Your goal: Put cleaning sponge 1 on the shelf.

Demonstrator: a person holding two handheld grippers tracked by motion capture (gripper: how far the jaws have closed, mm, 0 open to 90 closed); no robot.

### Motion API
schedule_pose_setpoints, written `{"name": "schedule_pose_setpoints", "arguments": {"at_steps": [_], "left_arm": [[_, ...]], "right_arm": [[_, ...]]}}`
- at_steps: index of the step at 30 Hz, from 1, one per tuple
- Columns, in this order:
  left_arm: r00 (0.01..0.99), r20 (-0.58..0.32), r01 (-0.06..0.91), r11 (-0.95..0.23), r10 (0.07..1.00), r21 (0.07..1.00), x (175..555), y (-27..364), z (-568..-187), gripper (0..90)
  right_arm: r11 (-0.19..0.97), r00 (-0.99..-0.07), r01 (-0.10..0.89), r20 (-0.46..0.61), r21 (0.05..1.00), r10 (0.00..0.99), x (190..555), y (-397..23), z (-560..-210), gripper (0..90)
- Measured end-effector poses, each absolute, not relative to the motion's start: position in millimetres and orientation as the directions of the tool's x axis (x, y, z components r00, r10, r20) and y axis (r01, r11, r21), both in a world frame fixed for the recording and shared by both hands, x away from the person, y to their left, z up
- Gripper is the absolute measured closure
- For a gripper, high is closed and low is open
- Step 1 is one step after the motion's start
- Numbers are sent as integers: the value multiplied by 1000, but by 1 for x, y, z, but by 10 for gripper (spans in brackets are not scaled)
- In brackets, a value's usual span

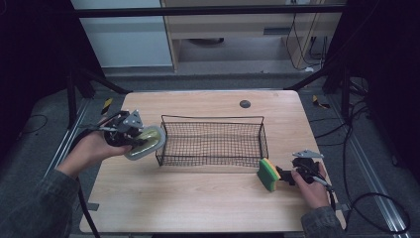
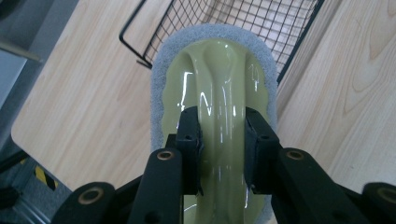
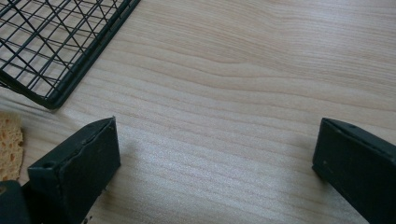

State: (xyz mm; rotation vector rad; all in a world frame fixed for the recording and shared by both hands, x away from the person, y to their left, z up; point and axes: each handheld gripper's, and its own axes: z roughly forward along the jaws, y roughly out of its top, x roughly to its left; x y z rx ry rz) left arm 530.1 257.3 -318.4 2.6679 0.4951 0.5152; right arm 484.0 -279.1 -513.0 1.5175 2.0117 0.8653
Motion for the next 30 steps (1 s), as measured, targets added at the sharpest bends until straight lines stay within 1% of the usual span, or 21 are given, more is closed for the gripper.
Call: {"name": "schedule_pose_setpoints", "arguments": {"at_steps": [8,11,13,16,30], "left_arm": [[882,318,203,-890,347,409,550,236,-303,707],[876,354,179,-903,327,390,554,228,-299,707],[873,385,137,-907,300,397,554,222,-299,707],[864,411,115,-908,291,403,553,216,-298,707],[870,428,71,-921,244,383,554,204,-297,707]], "right_arm": [[196,-287,660,2,725,958,484,-280,-513,10],[204,-293,660,-3,723,956,483,-280,-513,12],[206,-297,658,-2,724,955,481,-281,-513,12],[214,-311,657,1,723,950,479,-283,-513,13],[213,-306,656,-3,724,952,478,-284,-513,12]]}}
